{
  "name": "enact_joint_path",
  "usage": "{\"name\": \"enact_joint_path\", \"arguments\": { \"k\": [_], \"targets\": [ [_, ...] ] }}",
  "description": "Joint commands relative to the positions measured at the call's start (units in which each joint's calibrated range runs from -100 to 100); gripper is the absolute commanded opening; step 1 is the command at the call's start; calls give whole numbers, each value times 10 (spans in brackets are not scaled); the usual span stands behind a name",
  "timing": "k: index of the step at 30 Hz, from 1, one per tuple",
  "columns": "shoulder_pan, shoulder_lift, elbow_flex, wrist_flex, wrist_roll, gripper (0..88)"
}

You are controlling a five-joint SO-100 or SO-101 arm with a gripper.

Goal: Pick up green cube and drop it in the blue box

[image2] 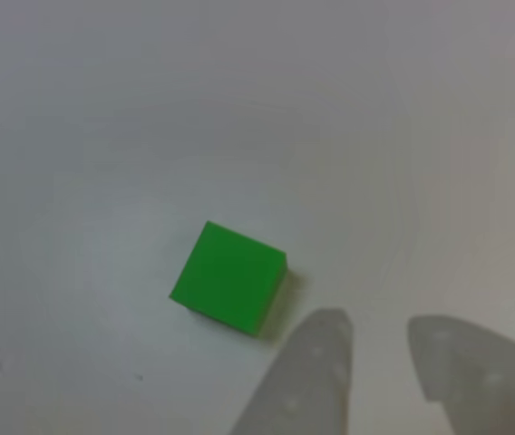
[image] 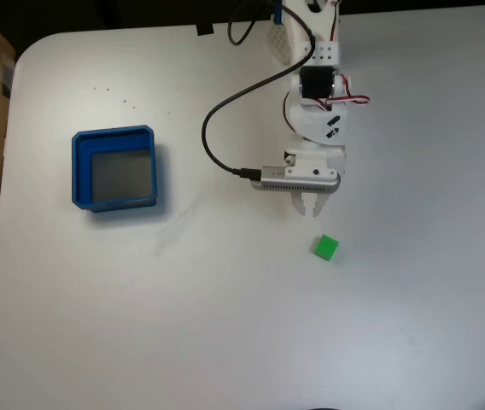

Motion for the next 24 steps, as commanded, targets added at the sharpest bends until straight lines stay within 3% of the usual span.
{"name": "enact_joint_path", "arguments": {
  "k": [1,6,17,24],
  "targets": [
    [0,-5,-63,53,-2,24],
    [-1,30,-94,75,-17,27],
    [-5,106,-163,72,-105,27],
    [-22,104,-166,73,-109,26]
  ]
}}
